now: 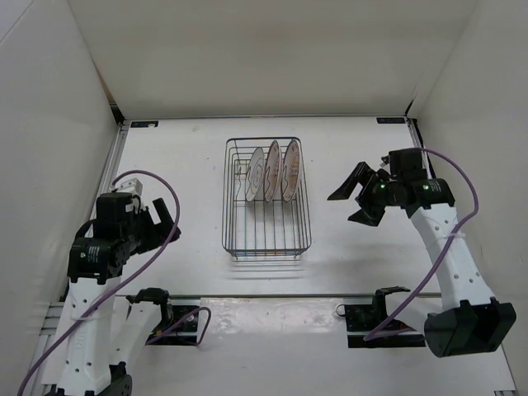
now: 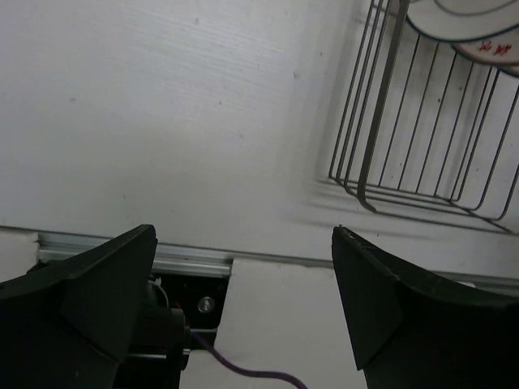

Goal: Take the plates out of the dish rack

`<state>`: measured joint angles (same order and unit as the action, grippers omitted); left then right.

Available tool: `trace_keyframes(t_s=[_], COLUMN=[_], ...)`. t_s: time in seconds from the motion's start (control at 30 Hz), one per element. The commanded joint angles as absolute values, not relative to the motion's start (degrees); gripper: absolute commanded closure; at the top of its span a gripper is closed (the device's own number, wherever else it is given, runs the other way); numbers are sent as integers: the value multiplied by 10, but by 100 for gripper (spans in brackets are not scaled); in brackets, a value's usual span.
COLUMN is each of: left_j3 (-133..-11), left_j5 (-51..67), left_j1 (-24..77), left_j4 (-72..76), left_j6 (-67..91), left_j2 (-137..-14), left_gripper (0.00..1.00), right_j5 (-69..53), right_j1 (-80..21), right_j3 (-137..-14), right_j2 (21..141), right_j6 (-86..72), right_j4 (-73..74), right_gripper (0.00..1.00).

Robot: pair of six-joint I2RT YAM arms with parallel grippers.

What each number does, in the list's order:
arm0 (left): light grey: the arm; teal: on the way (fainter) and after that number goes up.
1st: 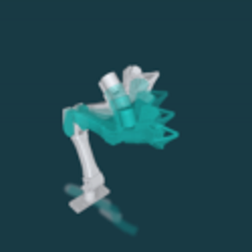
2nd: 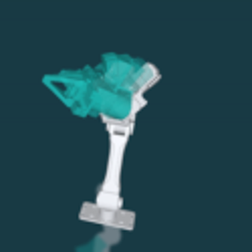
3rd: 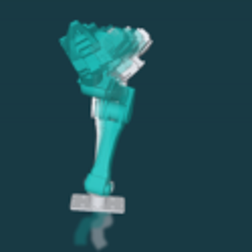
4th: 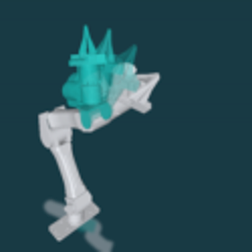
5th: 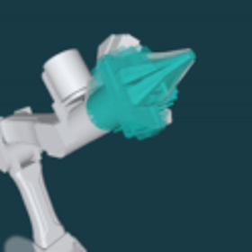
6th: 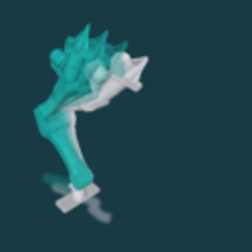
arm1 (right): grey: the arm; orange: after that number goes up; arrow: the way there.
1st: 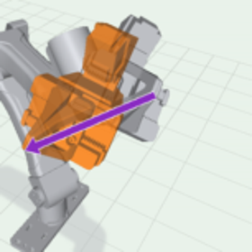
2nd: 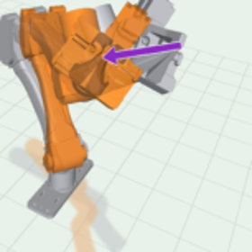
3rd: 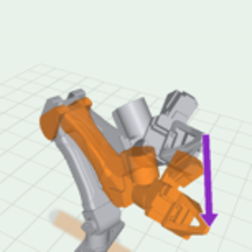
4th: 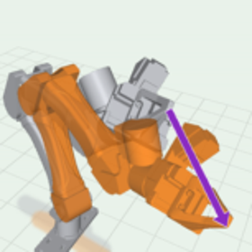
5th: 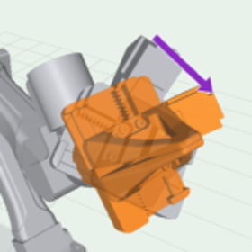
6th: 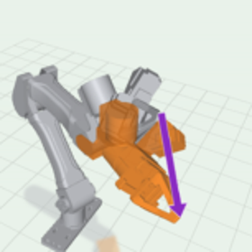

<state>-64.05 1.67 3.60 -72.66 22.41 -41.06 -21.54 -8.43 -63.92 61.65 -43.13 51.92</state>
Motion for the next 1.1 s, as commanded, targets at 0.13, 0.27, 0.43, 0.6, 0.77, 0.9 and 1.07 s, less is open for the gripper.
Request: trace_keyframes(t_s=[0.13,0.27,0.43,0.6,0.77,0.9,1.07], left_j3=[-596,-583,-589,-626,-653,-662,-663], left_j5=[28,39,42,32,54,60,54], left_j1=[34,39,39,39,40,39,38], left_j4=[-855,-846,-812,-793,-781,-780,-781], left_j6=[228,242,243,233,230,233,224], left_j2=[-420,-421,-453,-491,-539,-555,-558], left_gripper=[0,0,0,0,0,0,0], right_j5=[-219,-169,-165,-161,-26,46,157], right_j1=[-92,-87,-76,-183,-222,-268,-300], right_j3=[-972,-988,-728,-921,-1094,-1260,-1286], right_j2=[751,740,664,844,965,1057,1107], right_j6=[-376,-315,-406,-345,-286,-261,-266], right_j4=[661,616,394,467,560,649,677], right_gripper=[10,10,21,23,21,26,29])
